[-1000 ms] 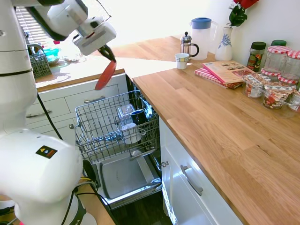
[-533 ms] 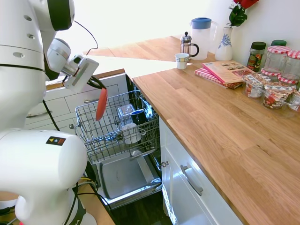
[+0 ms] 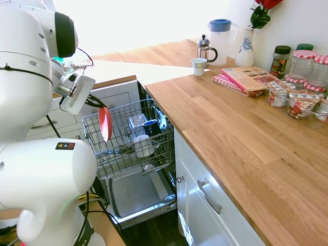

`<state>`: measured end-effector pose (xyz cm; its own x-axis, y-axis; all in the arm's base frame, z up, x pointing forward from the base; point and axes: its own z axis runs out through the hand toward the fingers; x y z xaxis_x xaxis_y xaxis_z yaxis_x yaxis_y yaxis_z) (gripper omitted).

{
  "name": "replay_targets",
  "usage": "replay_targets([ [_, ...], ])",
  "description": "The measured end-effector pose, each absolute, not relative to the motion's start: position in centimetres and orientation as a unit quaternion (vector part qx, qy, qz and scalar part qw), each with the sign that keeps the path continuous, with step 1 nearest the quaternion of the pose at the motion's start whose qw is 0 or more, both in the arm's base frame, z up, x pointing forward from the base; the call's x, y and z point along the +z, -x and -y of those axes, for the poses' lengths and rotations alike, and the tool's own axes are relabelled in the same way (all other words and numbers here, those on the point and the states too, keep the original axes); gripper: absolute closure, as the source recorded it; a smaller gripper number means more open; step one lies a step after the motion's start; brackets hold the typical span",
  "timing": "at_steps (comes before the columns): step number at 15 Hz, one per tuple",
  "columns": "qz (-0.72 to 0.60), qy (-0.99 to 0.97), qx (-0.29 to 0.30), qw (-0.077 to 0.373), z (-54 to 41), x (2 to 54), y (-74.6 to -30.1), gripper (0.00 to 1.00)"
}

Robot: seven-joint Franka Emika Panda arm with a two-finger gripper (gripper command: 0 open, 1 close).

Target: Put the plate in the dishwasher

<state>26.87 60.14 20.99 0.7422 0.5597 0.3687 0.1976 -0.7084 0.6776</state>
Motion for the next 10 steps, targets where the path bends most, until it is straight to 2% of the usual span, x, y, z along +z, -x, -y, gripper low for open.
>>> replay_targets([
  [1, -0.214, -0.883, 0.271, 0.318, -60.3, 20.9, -26.6, 0.0],
  [5, -0.205, -0.899, 0.183, 0.341, -61.4, 21.6, -24.3, 0.0],
  [10, -0.184, -0.913, 0.096, 0.352, -62.8, 24.2, -26.0, 0.0],
])
